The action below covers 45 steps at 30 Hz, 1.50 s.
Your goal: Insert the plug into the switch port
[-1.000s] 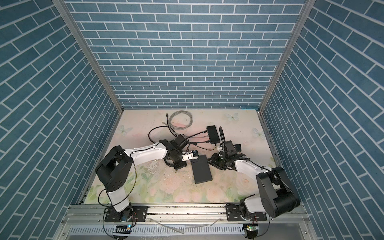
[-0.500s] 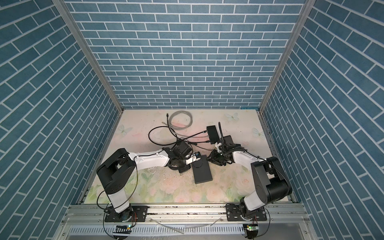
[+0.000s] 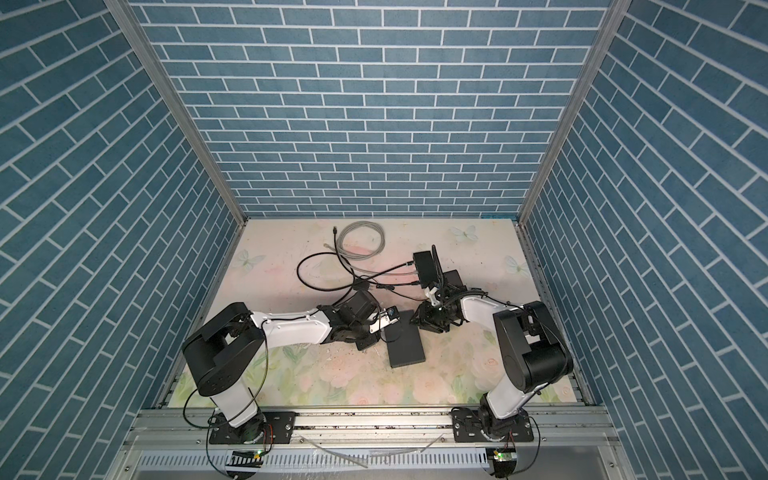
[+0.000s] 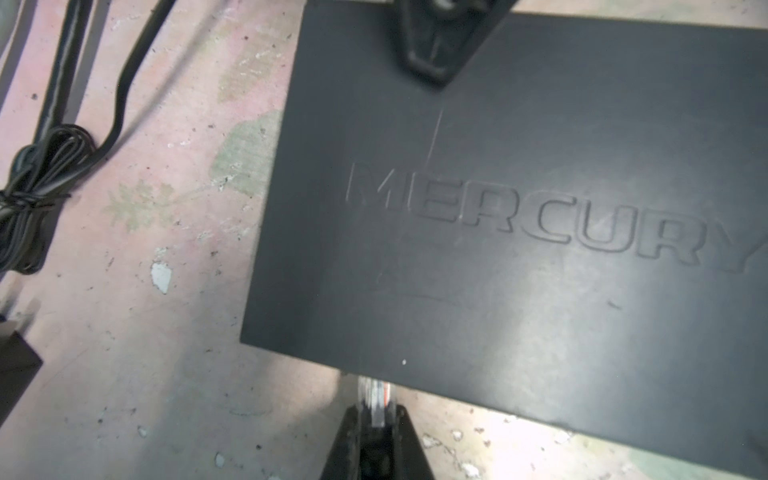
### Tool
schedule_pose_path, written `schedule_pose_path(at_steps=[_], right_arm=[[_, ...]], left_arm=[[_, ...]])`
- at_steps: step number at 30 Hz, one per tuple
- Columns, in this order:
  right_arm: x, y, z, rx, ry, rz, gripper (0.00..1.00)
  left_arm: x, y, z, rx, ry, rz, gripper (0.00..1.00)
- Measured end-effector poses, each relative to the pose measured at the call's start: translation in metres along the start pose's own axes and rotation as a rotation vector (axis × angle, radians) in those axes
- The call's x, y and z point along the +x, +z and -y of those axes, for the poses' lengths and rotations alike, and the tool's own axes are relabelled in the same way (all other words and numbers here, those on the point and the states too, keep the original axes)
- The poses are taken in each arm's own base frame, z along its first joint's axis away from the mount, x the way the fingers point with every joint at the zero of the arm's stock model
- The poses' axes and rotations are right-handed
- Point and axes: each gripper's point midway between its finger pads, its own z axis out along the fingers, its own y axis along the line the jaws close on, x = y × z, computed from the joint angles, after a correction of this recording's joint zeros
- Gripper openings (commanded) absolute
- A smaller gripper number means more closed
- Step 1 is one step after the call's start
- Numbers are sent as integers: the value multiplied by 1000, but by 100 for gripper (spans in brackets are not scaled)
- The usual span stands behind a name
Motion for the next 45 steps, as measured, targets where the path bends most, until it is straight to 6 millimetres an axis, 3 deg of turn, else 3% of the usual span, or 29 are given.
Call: schedule_pose_path(at_steps=[11,24,45], right_arm=[[-11,5,-4,-8,-51,-40,41],[-13,-1,4,6,-71,2,40],[-14,-7,9,58,-67,40,37]], left_arm=[[-5,1,15,33,61,14,8],[-16,10,11,-33,-67,-6,7],[-17,11,12,-102,-37,36,7]])
